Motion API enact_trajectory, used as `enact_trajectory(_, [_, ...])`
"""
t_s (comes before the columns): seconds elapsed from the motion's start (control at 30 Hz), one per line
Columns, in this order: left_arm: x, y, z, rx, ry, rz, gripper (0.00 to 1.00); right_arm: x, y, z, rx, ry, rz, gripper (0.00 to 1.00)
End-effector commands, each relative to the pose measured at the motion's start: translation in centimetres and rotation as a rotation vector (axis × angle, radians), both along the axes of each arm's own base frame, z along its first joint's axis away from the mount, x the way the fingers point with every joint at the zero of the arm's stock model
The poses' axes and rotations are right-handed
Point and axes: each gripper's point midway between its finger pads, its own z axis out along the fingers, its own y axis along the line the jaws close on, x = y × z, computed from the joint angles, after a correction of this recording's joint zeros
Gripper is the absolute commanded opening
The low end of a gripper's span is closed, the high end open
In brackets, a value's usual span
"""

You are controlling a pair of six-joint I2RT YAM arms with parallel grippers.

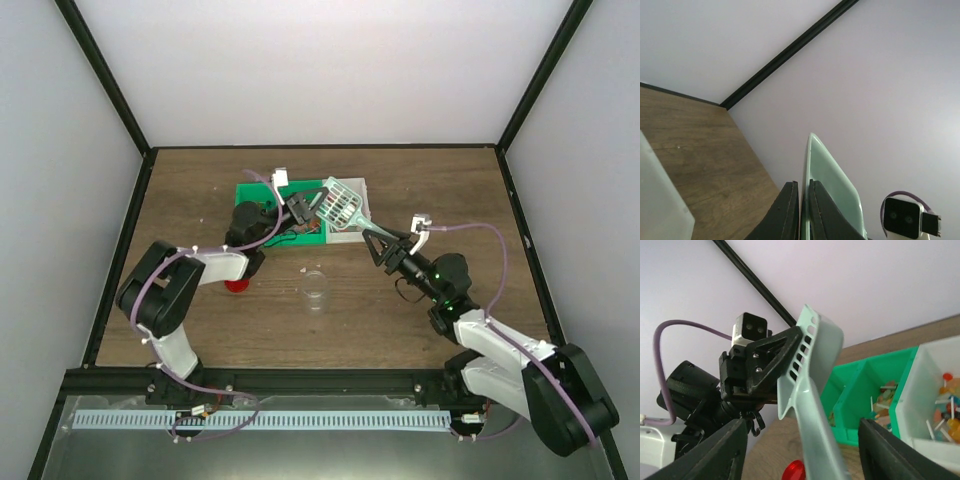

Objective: Pack the candies
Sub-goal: Adjust the spatula.

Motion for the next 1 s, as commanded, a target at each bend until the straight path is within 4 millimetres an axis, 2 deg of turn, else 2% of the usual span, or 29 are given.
enact_trajectory(0.0, [0.6,-0.2,2.1,-0.100,-0.046,-0.077,0.04,0.8,0.1,3.3,0.003,-0.106,0.006,0.59])
enact_trajectory(0.23, [1.7,0.1,0.3,-0.148,-0.017,-0.103,0.04,2.6,0.0,3.1,0.005,-0.097,0.008,0.45])
enact_trajectory(0.43, [1.9,0.6,-0.1,-0.146,-0.022,-0.080,0.04,3.2,0.4,2.5,0.018,-0.079,0.024,0.41])
enact_trajectory(0.67, [1.6,0.8,0.0,-0.187,-0.030,-0.091,0.04,3.0,0.8,2.7,0.042,-0.085,0.056,0.42])
enact_trajectory(0.8, [1.6,0.9,-0.2,-0.187,-0.025,-0.087,0.04,2.9,0.9,3.1,0.047,-0.093,0.068,0.33])
enact_trajectory(0.97, [1.6,1.5,-0.2,-0.199,-0.022,-0.050,0.04,2.6,1.2,3.2,0.056,-0.098,0.091,0.30])
